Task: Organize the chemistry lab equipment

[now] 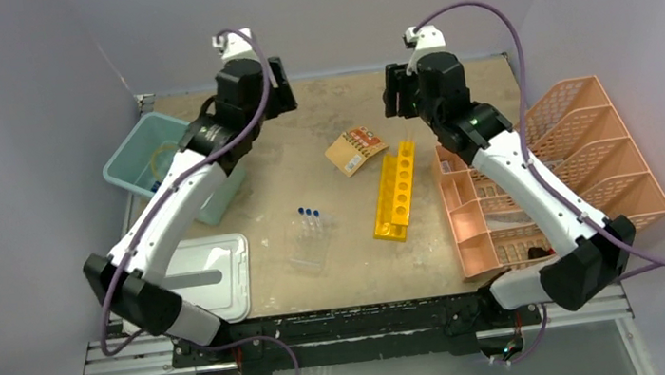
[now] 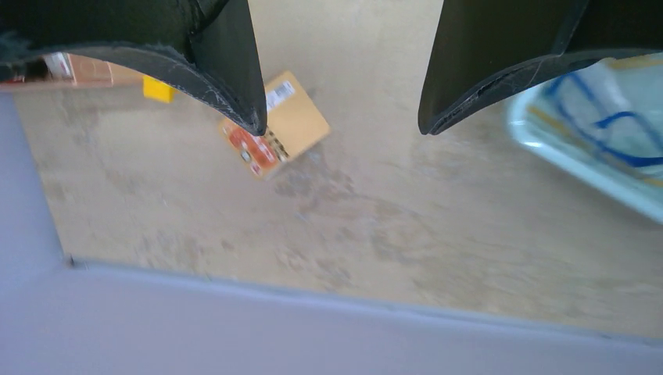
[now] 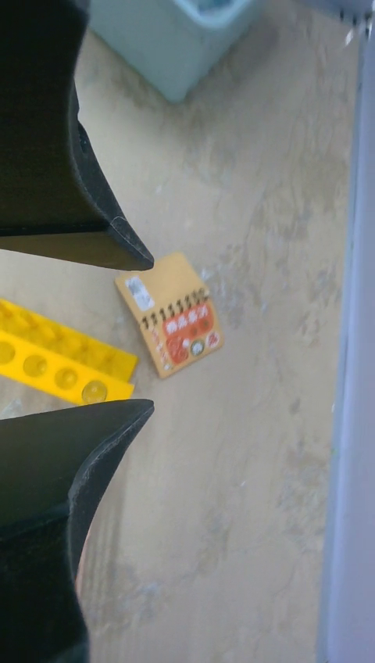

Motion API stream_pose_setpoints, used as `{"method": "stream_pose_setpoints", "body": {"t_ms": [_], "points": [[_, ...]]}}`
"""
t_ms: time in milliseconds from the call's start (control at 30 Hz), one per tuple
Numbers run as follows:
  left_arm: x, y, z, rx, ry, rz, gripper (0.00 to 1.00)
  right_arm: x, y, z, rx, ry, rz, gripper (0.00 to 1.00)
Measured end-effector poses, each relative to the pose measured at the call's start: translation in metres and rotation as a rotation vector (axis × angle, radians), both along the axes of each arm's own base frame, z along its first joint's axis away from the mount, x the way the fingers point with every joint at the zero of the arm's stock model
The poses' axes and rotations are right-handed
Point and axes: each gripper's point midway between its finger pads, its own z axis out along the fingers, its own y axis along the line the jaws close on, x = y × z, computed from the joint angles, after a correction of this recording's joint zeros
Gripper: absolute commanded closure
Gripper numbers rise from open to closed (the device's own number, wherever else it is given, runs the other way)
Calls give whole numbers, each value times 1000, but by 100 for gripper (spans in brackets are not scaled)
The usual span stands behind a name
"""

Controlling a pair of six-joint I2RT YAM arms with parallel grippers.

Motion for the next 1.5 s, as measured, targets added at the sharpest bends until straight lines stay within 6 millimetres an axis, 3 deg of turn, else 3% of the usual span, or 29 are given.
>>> {"method": "stream_pose_setpoints", "body": {"t_ms": [100,167,233,333,467,567,700,867,1000,1267,1500], "points": [[-15,41,47,21,-93,132,29,-2,24,18,27,-18,67,41],[-29,63,76,20,-150,197,30,-4,58,24,47,-19,143,42],[-48,88,106,3,-212,266,30,-10,97,16,53,6,224,42],[-81,121,144,-37,-295,345,31,-28,160,-16,37,80,348,42],[-125,156,179,-104,-382,404,31,-65,245,-77,-21,194,504,40],[-147,173,190,-134,-414,424,31,-94,296,-121,-70,255,590,40],[-172,191,196,-150,-435,443,31,-121,342,-170,-125,296,662,40],[-182,199,190,-130,-417,452,31,-122,368,-215,-157,309,680,41],[-186,202,183,-105,-392,454,31,-116,382,-237,-159,301,684,42],[-194,206,171,-68,-355,450,30,-112,411,-256,-128,269,704,42],[-197,208,159,-47,-331,447,30,-127,419,-270,-153,281,741,43]]}}
